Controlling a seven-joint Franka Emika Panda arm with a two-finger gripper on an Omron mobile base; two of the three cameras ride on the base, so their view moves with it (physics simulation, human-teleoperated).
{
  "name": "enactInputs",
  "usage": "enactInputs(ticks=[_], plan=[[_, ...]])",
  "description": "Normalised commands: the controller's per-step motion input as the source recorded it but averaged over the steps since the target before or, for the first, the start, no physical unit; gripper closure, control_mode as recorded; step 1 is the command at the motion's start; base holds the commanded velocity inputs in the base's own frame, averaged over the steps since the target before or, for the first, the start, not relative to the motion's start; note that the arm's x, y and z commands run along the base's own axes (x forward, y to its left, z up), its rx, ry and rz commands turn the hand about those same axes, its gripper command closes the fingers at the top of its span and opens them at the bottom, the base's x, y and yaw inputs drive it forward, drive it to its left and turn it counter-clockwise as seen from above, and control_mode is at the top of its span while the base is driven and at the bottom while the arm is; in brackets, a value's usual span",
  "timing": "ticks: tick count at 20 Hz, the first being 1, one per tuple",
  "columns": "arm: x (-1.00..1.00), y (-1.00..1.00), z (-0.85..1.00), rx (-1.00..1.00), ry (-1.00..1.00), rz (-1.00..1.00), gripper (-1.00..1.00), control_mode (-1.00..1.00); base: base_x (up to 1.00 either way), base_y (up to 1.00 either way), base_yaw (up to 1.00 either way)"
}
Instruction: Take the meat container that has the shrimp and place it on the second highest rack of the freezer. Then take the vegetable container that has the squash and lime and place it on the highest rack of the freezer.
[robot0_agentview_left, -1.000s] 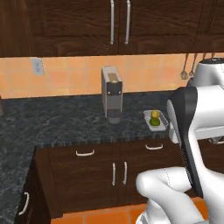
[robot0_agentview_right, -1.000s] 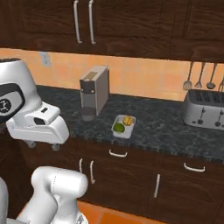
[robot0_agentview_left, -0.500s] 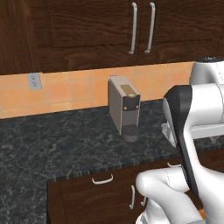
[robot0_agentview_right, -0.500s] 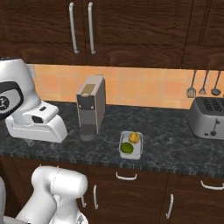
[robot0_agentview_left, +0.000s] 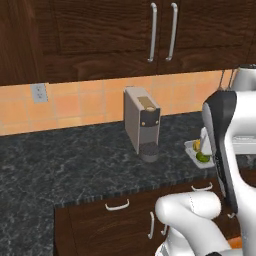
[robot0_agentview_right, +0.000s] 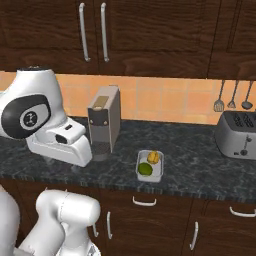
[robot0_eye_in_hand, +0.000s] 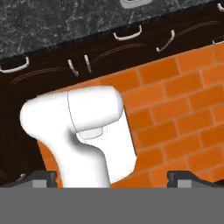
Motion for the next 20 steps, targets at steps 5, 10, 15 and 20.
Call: enactInputs(ticks=[5,10,15,20], plan=[[0.46,-1.00,-0.20,0.14,0.02,-0.45,-1.00,-1.00,0.00,0.00,0.00],[0.30,-0.72,-0.57,0.05,0.00,-0.68,-1.00,-1.00,0.00,0.00,0.00],[0.70,-0.45,-0.46,0.04,0.14,-0.32,-1.00,-1.00,0.00,0.00,0.00],[0.91,-0.33,-0.84,0.00,0.11,-0.25,-1.00,-1.00,0.00,0.00,0.00]])
